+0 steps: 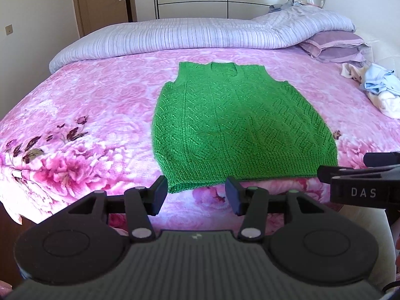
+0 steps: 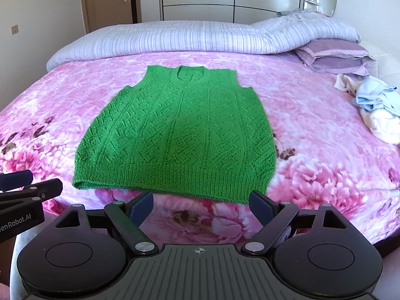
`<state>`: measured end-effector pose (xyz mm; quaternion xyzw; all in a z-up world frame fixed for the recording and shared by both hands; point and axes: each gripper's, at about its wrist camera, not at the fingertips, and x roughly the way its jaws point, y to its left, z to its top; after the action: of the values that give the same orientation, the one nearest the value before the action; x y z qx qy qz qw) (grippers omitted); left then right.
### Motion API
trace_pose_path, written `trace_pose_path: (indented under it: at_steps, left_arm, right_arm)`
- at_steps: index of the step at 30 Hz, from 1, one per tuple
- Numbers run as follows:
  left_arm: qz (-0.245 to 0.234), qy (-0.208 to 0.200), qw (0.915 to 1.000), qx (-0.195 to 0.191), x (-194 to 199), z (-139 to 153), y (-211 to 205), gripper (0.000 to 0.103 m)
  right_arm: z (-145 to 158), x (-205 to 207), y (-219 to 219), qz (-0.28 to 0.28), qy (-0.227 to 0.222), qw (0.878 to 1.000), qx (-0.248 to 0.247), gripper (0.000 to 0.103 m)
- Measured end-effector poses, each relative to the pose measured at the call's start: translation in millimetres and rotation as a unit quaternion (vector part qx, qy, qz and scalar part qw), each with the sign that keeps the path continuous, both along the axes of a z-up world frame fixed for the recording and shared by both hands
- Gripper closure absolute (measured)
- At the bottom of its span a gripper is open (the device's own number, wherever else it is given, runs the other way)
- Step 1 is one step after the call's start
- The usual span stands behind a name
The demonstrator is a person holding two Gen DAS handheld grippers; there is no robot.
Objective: Fold clothes
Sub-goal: 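Open both grippers and withdraw them from the flat sweater hem, then move both grippers over the sweater toward its side edge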
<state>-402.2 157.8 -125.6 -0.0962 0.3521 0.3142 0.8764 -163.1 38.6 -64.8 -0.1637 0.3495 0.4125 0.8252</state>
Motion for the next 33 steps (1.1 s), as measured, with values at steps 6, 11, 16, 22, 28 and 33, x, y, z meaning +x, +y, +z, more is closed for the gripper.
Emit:
trace_pose_path:
  at_steps: [6,11,16,22,28,33]
  left_arm:
    - [-0.002,0.02,0.9997,-0.01,17,-8,12,0.056]
    - [-0.007,0.038,0.9991,-0.016,35,-14,23,0.055]
    - [-0.012,0.055,0.9982,-0.02,56,-19,33,0.056]
    - [-0.024,0.069,0.9969,-0.027,84,-28,48,0.056]
    - [-0.044,0.069,0.9957,-0.042,105,-36,76,0.056]
    - [-0.062,0.066,0.9945,-0.052,112,-46,106,0.056]
  right_arm:
    - [-11,13,17,0.002,0.007,1.0,-0.018,0.016]
    - [-21,28,29,0.001,0.016,0.999,-0.031,0.016]
    - [-30,44,43,0.0,0.021,0.999,-0.042,0.016]
    - [-40,69,57,-0.007,0.032,0.998,-0.054,0.016]
    - [-48,124,50,-0.016,0.064,0.998,-0.021,0.016]
    - [-45,180,26,-0.026,0.081,0.996,0.024,0.016]
